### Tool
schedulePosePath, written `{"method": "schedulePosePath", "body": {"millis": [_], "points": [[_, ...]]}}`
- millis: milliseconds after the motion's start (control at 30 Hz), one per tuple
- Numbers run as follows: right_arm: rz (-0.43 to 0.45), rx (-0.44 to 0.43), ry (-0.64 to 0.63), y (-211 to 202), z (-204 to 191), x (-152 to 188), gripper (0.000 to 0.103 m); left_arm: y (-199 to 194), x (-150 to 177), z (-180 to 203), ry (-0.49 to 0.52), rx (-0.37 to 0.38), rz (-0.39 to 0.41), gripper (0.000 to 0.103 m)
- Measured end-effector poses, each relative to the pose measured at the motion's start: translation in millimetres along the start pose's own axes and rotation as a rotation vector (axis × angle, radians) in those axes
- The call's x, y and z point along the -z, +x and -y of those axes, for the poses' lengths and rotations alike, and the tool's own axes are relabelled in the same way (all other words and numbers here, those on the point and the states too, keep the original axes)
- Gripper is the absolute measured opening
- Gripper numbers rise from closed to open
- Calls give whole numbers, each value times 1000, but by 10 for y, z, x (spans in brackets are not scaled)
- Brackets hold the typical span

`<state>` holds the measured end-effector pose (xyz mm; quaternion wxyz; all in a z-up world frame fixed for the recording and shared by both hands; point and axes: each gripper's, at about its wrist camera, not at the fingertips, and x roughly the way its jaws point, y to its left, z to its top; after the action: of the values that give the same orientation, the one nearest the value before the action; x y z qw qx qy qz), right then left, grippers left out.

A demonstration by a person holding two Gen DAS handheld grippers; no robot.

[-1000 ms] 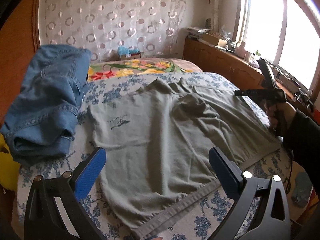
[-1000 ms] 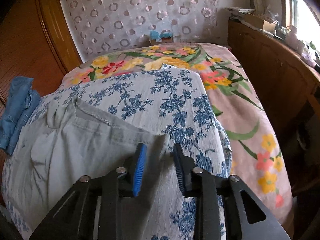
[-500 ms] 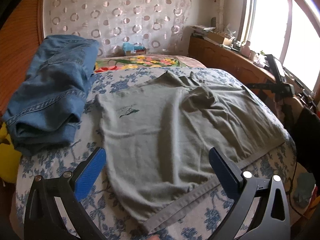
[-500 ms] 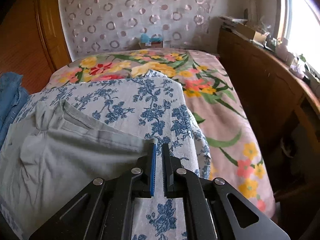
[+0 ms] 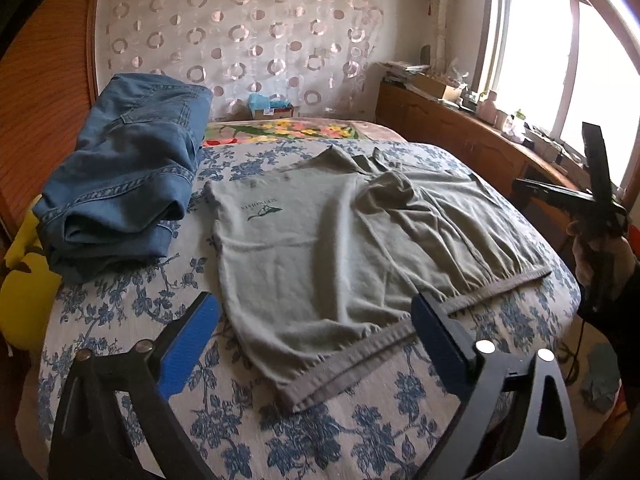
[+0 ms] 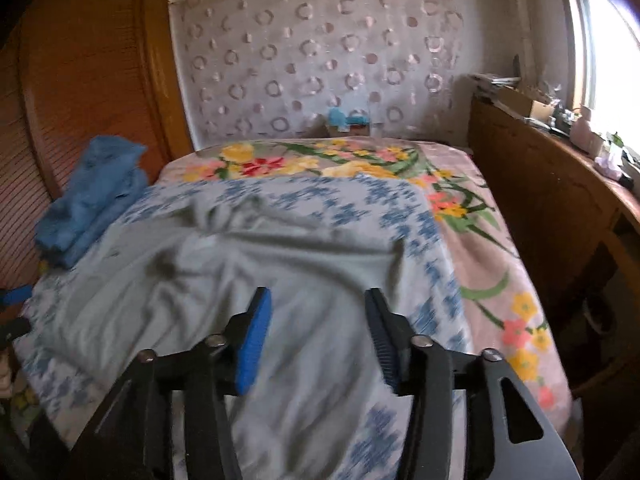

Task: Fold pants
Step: 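Lower the left gripper onto the sweatpants hem and close it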

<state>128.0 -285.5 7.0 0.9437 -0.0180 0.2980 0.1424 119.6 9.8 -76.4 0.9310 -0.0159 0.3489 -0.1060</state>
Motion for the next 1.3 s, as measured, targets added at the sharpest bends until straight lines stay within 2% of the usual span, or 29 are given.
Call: {"method": "schedulePosePath", "body": {"millis": [100,133,267,500,833,967,1133,1200,1300], "points": [[1,-26,-13,-135,-110,183,68,-16,44,-4,2,-2,-3,81],[-5,-11,-18,-177,-118,249,69,-14,59,-9,1,-1,-7,80],[-11,35,-23,-306,-172,445,70,31,144,-47,-12,7,-26,62],[-9,9,0,-551,-271,667,70,56,260,-146,-40,-20,-51,59],[-11,7,-15,-527,-369,812,70,224,383,-195,-59,-38,-124,54],[-21,14,-32,-498,-376,837,70,229,379,-160,-44,-54,-116,53],[-19,39,-46,-476,-389,859,70,237,371,-124,-33,-36,-112,29],[-11,72,-43,-480,-387,886,70,250,352,-110,-22,-18,-123,12],[-14,62,-38,-456,-400,903,70,247,321,-105,-14,-23,-120,6]]}}
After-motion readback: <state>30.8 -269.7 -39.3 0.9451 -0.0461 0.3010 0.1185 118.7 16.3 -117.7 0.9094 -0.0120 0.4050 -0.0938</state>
